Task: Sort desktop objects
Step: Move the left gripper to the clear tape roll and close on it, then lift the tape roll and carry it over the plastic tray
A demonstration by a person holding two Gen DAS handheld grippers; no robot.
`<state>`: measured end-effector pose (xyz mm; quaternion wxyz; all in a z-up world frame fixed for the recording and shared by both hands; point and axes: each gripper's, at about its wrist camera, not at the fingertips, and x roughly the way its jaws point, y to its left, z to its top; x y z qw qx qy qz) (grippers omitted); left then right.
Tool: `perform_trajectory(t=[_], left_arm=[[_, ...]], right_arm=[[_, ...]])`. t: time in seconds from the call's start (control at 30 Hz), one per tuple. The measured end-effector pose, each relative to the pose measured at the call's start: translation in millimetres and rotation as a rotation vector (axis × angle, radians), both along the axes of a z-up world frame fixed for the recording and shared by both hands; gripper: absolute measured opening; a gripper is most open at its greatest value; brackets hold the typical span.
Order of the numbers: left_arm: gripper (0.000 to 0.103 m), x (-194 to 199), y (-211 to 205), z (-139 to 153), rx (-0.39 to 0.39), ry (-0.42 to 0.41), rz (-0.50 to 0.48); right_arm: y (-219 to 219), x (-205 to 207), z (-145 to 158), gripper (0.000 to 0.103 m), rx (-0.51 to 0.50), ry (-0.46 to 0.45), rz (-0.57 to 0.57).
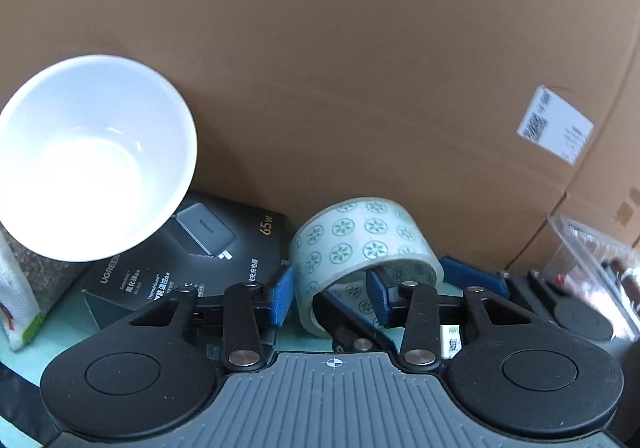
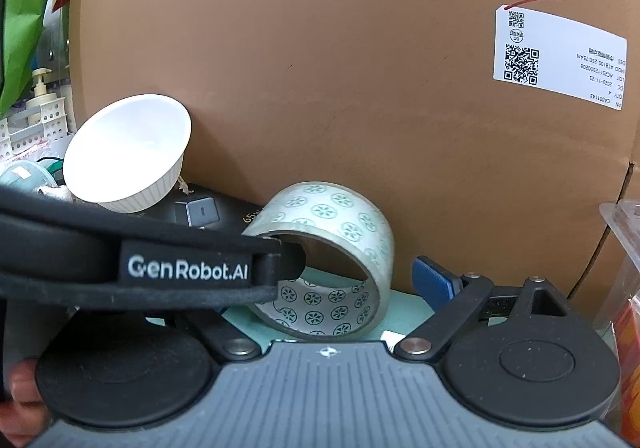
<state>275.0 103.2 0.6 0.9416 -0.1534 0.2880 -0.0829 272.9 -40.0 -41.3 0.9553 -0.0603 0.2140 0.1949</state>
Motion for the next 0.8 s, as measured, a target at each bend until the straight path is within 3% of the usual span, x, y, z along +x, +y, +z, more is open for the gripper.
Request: perform_trajectory(t=[0.17, 0.27, 0.33, 0.47, 0.5, 0.53, 0.57, 0.6, 0.73, 0.8], left_arm=[[0.056, 4.2, -2.4, -0.5, 0.004, -0.015, 0.025], [0.049, 4.8, -2.9, -2.3, 0.025, -0.013, 0.03], [0.049, 5.6, -1.9, -3.0, 0.017, -0.007, 0.041], [0.05, 5.0, -2.8, -5.4, 0.013, -0.015, 0.046], [0.05, 5.1, -3.1, -6.8, 0.008, -0.016, 0.046], [0.047, 4.5, -4.4, -7.3, 0.016, -0.021, 0.04], [0.027, 3.6, -6.4, -6.5, 0.039, -0.019, 0.046], [0.023, 2.8, -7.9, -5.6, 0.057, -0.012, 0.044], [0.019, -4.7, -7.6, 0.7, 0.019, -0.01, 0.062], [0.019, -12.3, -9.9, 9.8, 0.04, -0.038, 0.074]], right_arm=[[-6.5, -1.0, 1.3, 0.083, -0.024, -0.002, -0.04], [-9.2, -2.2, 0.8, 0.073, -0.072, -0.011, -0.106], [-10.5, 2.5, -0.3, 0.059, -0.067, 0.006, -0.125], [-13.4, 5.3, -4.1, 0.021, -0.045, 0.046, -0.137], [-14.1, 4.5, -4.3, 0.017, -0.045, 0.049, -0.139], [-15.0, 3.3, -4.0, 0.017, -0.046, 0.049, -0.141], [-16.2, 1.1, -3.2, 0.017, -0.045, 0.044, -0.145], [-17.4, -2.2, -1.5, 0.017, -0.044, 0.032, -0.148], [-18.8, -18.4, 10.0, 0.017, -0.069, -0.042, -0.155], [-19.6, -26.8, 16.3, 0.017, -0.067, -0.063, -0.15]])
